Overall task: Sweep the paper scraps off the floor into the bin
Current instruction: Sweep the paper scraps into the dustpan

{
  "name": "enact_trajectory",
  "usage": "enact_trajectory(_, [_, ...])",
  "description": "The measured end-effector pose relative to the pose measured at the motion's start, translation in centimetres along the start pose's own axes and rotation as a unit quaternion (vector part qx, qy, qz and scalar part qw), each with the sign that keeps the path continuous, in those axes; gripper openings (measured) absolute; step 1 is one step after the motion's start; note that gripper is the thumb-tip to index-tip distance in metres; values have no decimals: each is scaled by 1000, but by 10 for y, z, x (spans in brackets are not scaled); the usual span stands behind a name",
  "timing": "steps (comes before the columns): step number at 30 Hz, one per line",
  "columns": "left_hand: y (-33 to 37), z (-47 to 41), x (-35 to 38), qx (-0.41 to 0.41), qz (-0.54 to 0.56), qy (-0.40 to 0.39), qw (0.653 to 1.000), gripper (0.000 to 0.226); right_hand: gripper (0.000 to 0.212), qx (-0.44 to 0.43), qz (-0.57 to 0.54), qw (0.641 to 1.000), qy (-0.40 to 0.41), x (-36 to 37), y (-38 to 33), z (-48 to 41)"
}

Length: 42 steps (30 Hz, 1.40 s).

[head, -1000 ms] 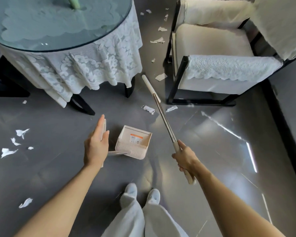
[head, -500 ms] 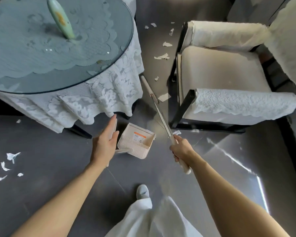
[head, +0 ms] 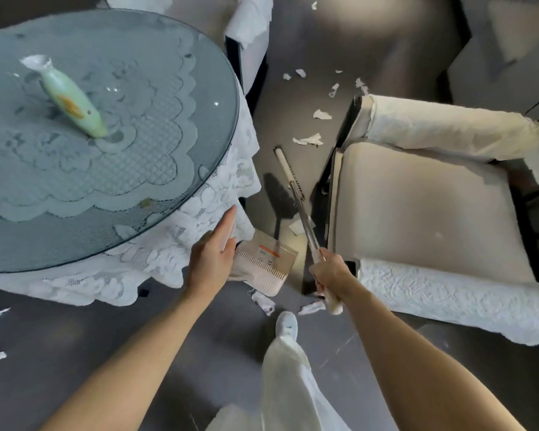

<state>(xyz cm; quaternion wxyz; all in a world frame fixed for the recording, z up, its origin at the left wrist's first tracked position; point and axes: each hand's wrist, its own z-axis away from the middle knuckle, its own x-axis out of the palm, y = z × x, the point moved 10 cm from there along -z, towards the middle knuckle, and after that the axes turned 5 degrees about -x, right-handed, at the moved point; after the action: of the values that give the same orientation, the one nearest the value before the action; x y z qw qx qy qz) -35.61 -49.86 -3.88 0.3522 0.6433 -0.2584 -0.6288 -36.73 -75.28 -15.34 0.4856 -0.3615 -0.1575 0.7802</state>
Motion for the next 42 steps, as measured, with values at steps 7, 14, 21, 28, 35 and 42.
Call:
enact_trajectory(7, [16, -72, 29, -8, -19, 0, 1000, 63, 48, -16, 90, 995, -33, -41, -54, -105])
enact_trajectory(14, [4, -89, 33, -16, -11, 12, 1000, 61, 23, -31, 182, 980, -72, -32, -42, -146])
enact_trajectory(21, [-6, -43, 9, 1, 5, -4, 1000, 63, 8, 12, 175, 980, -89, -5, 1, -66])
enact_trajectory(28, [-31, 60, -52, 37, -2, -11, 999, 61, 7, 110, 26, 991, -69, 70, 82, 51])
enact_trajectory(35, [-83, 169, -120, 30, 18, -43, 998, 60, 6, 129, 22, 985, -110, 173, 141, 173])
enact_trajectory(42, [-136, 248, -163, -25, 20, -40, 999, 61, 12, 109, -48, 990, -72, 191, 141, 253])
